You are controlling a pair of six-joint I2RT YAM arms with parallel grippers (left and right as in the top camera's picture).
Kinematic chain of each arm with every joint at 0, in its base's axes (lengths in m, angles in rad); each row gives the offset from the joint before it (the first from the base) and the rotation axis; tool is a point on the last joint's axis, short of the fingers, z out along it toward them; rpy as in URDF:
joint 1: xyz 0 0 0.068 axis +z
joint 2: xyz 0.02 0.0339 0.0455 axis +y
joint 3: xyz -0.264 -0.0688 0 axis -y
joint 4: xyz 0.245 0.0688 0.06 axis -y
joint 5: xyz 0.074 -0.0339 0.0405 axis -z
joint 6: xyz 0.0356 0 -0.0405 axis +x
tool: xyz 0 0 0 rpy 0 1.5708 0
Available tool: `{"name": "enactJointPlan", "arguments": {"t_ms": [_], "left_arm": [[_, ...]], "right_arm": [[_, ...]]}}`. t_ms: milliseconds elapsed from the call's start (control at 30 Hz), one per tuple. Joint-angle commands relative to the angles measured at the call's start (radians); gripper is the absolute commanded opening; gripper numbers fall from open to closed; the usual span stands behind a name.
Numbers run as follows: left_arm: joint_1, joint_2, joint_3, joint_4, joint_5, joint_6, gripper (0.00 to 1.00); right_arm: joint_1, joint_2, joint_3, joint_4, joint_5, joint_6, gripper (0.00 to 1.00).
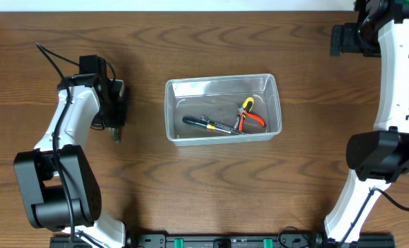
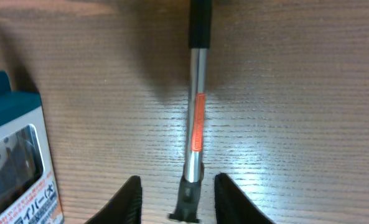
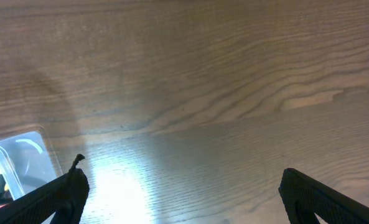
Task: Pack container
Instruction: 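Close the left gripper on the marker and lift it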
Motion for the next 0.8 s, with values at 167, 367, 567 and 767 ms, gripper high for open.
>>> {"name": "enactJointPlan", "arguments": {"t_ms": [167,367,567,767], "left_arm": [[0.005,-0.004,0.016,-0.012,-0.023,-0.002,0.39],[0.005,0.01,0.015,-0.03,-0.021,0.001,0.39],[0.005,0.021,-0.004,-0.031,-0.022,0.035,0.38],[0.005,0.035,-0.026,-0.029,-0.022,0.039,0.38]], "right_arm": [[0.0,-0.012,0.013,0.0,0.006,0.013,0.99],[0.0,-0.012,0.013,0.0,0.006,0.013,0.99],[0.0,-0.012,0.013,0.0,0.006,0.013,0.99],[0.0,-0.012,0.013,0.0,0.007,0.013,0.99]]}}
